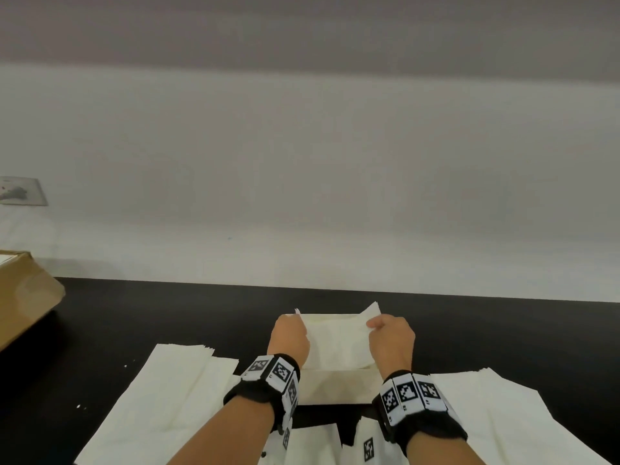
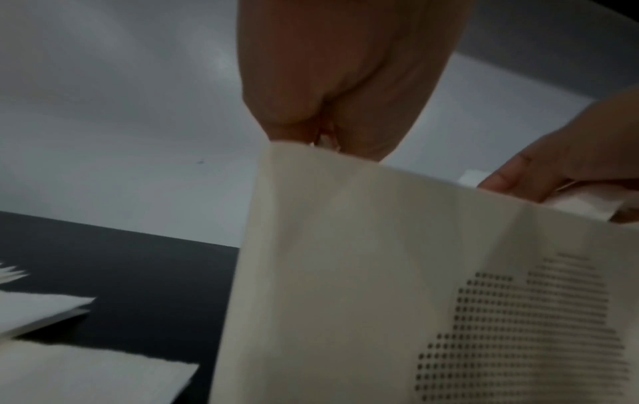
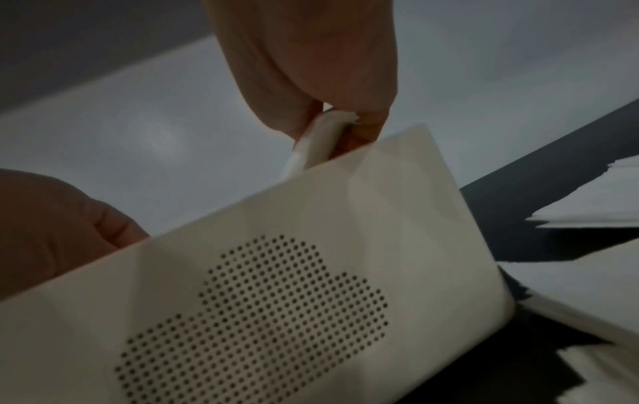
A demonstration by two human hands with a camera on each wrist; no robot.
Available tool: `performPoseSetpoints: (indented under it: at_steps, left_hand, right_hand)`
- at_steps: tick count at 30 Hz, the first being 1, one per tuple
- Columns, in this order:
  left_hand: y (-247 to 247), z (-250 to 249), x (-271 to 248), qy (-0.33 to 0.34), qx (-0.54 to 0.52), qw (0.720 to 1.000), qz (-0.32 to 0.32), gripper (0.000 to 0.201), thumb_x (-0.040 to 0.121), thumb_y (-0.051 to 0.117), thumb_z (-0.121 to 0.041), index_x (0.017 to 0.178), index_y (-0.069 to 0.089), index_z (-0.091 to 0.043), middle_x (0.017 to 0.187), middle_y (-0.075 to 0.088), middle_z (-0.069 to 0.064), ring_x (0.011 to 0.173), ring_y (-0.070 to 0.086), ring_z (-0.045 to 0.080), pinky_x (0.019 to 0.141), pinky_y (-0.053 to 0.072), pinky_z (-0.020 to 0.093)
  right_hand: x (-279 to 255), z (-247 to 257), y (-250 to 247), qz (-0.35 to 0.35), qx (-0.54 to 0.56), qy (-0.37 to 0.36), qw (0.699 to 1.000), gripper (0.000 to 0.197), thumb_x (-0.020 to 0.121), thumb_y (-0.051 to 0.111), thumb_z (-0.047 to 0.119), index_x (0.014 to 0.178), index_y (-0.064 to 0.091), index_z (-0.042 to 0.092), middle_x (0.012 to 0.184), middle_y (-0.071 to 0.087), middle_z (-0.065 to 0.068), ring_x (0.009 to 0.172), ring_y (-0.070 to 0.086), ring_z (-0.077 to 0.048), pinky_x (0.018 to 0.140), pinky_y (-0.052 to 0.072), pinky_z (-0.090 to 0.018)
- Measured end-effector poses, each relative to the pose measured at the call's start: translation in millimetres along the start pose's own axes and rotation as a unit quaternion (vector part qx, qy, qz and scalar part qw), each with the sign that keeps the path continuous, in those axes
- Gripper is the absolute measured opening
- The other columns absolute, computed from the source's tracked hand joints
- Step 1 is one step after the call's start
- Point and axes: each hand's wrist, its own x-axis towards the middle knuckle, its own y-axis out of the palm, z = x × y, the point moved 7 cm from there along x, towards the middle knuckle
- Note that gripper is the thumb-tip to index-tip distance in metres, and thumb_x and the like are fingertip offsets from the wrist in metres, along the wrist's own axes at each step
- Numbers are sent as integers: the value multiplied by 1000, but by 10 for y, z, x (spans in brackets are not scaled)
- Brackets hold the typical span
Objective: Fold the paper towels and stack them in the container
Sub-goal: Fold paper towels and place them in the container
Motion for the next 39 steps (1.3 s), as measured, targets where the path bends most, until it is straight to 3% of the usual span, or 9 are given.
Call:
performPoseSetpoints:
  at_steps: [2,5,8,10,14,21,25,31,39]
  left_hand:
    - [136,-31,30,12,54,997,50,27,95,36,-2,108,59,3,111,60,13,107,60,23,77,44,19]
    - [241,-70,42,15,126,986,111,26,97,31,-3,89,55,1,88,56,13,108,57,25,90,38,26]
    - [313,-92,120,25,159,979,122,32,98,32,-5,117,57,-1,117,61,13,117,55,26,100,36,29]
    - [385,-78,139,26,179,971,158,30,97,34,-7,113,59,0,127,58,12,119,54,27,104,35,31]
    - [522,-53,158,24,170,962,211,31,98,40,-16,119,56,0,133,54,13,124,51,28,103,38,32]
    - [504,-36,130,42,178,966,180,32,97,43,-20,119,58,-3,124,61,10,116,57,26,99,42,31]
    - [415,-44,111,47,163,976,135,26,97,41,-20,82,57,-6,119,64,9,110,60,25,94,45,29]
    - [-10,-54,-91,62,-106,992,5,33,96,47,-21,128,51,-13,135,47,5,120,51,19,99,43,28]
    - [-122,536,-900,-85,-283,953,-69,22,92,53,-21,113,57,-14,111,62,1,98,56,14,83,39,18]
  right_hand:
    - [14,-13,116,46,-62,3,997,31,92,44,-1,112,66,8,122,60,-8,109,59,-22,85,44,-22]
    - [6,-59,237,102,-120,29,987,26,95,41,8,108,63,10,112,63,-8,104,61,-22,80,44,-24]
    - [-3,-87,318,144,-169,38,974,19,94,39,12,83,55,14,89,58,-5,84,55,-20,76,45,-27]
    - [-7,-98,346,163,-195,44,966,22,93,39,13,75,52,15,79,54,-1,78,52,-18,71,41,-25]
    - [-41,-95,386,200,-234,49,950,21,93,39,13,92,61,12,75,52,0,78,51,-18,72,40,-24]
    - [-104,-82,365,184,-240,51,952,15,90,45,14,84,59,12,72,51,0,80,52,-19,72,41,-25]
    - [-106,-108,339,157,-195,64,966,23,88,48,16,65,46,16,89,59,-5,81,53,-21,71,42,-27]
    - [-201,59,110,129,-122,17,984,36,94,51,25,127,54,13,132,54,-7,121,50,-23,97,41,-29]
    - [-1105,41,-128,140,41,-6,989,27,91,59,24,117,63,18,114,63,0,98,56,-13,79,43,-16]
